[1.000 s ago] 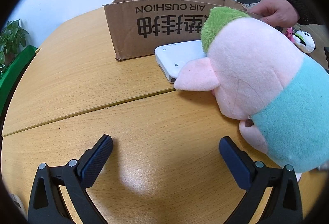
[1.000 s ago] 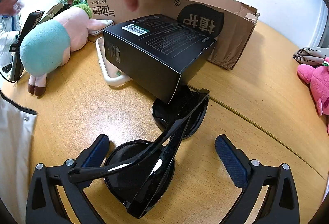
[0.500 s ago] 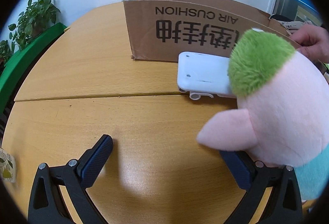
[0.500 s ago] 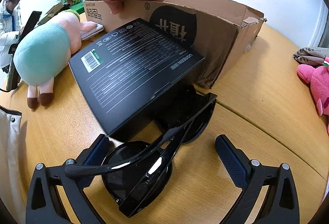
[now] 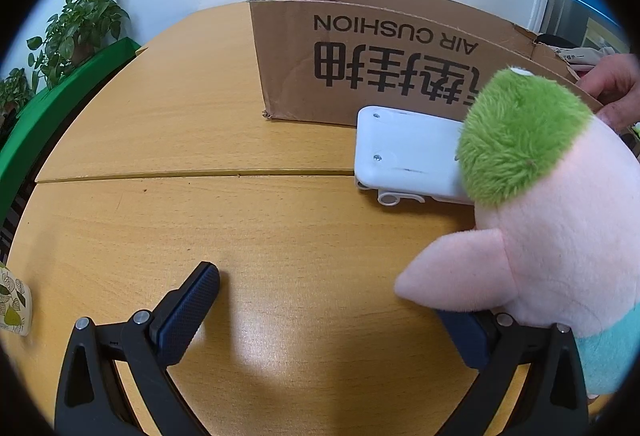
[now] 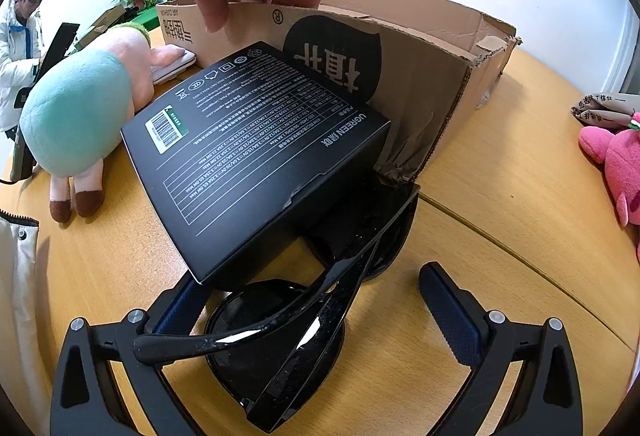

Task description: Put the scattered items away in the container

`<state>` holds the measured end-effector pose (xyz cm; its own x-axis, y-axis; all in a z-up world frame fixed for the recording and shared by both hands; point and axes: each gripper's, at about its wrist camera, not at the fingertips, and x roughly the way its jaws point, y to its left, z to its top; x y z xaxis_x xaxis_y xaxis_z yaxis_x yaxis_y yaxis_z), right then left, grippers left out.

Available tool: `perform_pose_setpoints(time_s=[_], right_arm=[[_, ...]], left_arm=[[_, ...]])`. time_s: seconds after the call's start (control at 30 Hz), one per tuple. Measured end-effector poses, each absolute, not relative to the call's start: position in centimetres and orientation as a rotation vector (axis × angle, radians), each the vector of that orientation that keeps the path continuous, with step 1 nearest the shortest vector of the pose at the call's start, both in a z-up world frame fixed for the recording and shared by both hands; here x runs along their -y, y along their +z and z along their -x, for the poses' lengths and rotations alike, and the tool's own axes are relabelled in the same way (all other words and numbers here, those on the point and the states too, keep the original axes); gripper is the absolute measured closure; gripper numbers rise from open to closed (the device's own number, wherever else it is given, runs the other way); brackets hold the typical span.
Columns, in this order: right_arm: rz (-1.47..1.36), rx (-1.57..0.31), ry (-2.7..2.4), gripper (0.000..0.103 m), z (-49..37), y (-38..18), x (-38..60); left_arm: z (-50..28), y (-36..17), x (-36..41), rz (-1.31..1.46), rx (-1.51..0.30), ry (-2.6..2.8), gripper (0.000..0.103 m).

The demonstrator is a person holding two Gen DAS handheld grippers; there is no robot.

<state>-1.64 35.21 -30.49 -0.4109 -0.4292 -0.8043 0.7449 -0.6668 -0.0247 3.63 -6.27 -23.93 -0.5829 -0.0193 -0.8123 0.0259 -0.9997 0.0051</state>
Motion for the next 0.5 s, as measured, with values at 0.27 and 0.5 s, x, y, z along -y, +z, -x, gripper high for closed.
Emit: perform_pose_setpoints(time_s=[0.27, 0.5], right_arm=[[-1.050, -0.500, -2.108, 0.000, 1.65, -30.50, -35.21], [-1.050, -0.501, -2.109, 0.000, 1.69, -30.52, -35.24]], left_arm=[[-3.61, -23.91, 6.15, -1.423, -0.013, -2.772, 0.000], [-3.64, -23.91, 6.17, -1.423, -0.015, -2.771, 0.000]])
